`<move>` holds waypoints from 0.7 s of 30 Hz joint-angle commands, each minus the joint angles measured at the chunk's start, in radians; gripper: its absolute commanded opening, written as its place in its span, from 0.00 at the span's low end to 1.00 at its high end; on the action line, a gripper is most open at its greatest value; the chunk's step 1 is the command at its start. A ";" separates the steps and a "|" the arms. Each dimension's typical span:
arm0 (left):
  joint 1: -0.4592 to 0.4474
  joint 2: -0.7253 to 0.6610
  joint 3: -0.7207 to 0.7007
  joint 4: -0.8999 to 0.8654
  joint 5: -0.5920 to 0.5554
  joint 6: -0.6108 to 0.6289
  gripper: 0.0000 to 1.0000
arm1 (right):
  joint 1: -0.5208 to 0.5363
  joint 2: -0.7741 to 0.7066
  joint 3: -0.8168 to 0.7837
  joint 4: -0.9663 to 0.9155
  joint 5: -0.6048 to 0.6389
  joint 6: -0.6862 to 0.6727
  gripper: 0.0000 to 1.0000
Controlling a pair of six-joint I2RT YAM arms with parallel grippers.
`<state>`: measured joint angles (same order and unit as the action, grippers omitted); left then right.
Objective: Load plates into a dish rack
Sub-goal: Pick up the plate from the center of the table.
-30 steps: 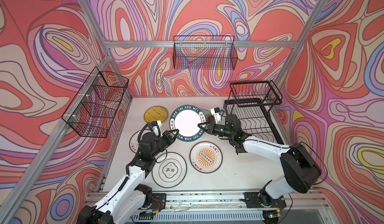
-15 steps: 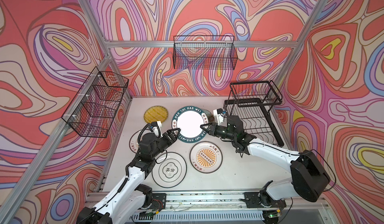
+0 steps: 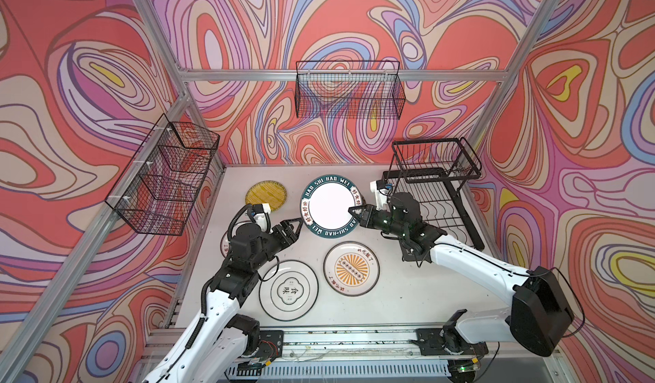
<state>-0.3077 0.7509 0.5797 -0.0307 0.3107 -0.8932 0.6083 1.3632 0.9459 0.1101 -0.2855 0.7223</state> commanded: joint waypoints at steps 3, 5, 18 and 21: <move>-0.005 -0.010 0.055 -0.127 -0.015 0.057 0.62 | -0.001 -0.051 0.119 -0.028 0.070 -0.091 0.00; -0.005 -0.011 0.070 -0.154 -0.013 0.070 0.61 | -0.001 -0.057 0.172 -0.085 0.101 -0.127 0.00; -0.007 -0.043 0.176 -0.403 -0.078 0.198 0.62 | -0.092 -0.040 0.469 -0.319 0.099 -0.259 0.00; -0.008 -0.051 0.209 -0.477 -0.110 0.229 0.62 | -0.127 -0.030 0.521 -0.342 0.064 -0.287 0.00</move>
<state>-0.3099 0.7151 0.7498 -0.3939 0.2424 -0.7204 0.5034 1.3392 1.4086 -0.2264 -0.1905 0.4816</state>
